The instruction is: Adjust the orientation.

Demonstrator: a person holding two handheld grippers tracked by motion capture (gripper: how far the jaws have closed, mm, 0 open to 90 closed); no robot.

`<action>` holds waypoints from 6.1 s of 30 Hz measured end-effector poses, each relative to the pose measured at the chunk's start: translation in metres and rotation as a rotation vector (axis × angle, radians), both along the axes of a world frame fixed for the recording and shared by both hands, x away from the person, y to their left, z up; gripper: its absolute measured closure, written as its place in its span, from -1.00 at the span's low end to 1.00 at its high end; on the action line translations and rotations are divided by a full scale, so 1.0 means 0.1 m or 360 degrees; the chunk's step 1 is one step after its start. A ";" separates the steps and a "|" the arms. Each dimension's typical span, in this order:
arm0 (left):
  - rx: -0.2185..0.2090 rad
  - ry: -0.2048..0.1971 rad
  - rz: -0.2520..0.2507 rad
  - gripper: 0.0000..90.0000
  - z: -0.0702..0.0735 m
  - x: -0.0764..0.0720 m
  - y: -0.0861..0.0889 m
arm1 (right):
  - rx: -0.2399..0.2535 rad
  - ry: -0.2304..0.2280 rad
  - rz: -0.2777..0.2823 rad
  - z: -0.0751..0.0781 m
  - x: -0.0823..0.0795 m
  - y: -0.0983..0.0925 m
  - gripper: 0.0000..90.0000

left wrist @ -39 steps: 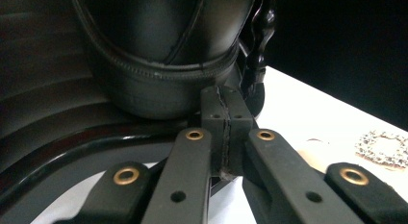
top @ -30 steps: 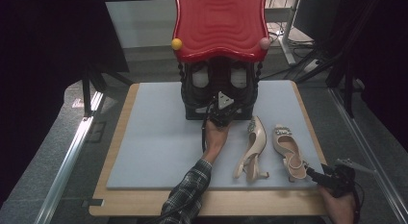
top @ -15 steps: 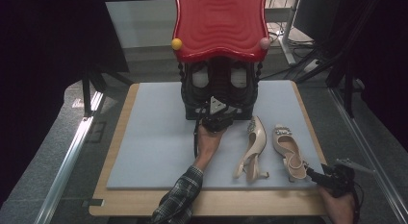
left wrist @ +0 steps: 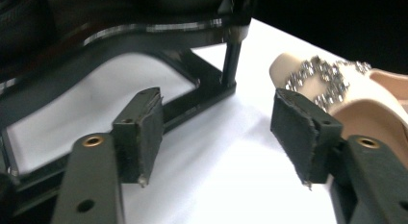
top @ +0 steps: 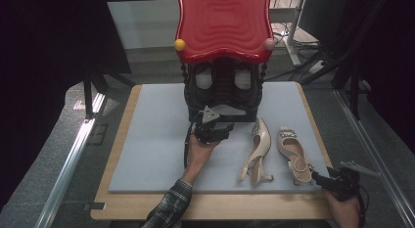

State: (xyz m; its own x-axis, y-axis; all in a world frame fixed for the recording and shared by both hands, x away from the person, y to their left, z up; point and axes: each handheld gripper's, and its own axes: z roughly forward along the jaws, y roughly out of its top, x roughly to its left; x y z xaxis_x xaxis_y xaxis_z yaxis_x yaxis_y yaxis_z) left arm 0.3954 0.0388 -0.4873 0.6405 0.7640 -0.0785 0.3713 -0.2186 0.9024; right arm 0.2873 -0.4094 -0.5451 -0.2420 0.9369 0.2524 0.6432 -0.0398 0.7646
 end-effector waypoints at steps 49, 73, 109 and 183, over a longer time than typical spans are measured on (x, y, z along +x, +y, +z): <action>0.0218 0.0218 0.0259 -0.86 -0.78 -1.34 1.04 | -0.0116 -0.0007 0.0024 0.01 -0.01 0.07 -0.77; 0.0223 0.0218 0.0262 -0.87 -0.78 -1.34 1.04 | -0.0255 -0.0082 0.0091 0.58 -0.10 0.14 0.86; 0.0222 0.0218 0.0264 -0.87 -0.78 -1.33 1.04 | -0.0155 -0.0124 0.0656 0.88 0.03 1.58 0.99; 0.0219 0.0221 0.0268 -0.88 -0.78 -1.33 1.03 | -0.0408 0.0083 0.0219 0.75 0.79 0.67 0.54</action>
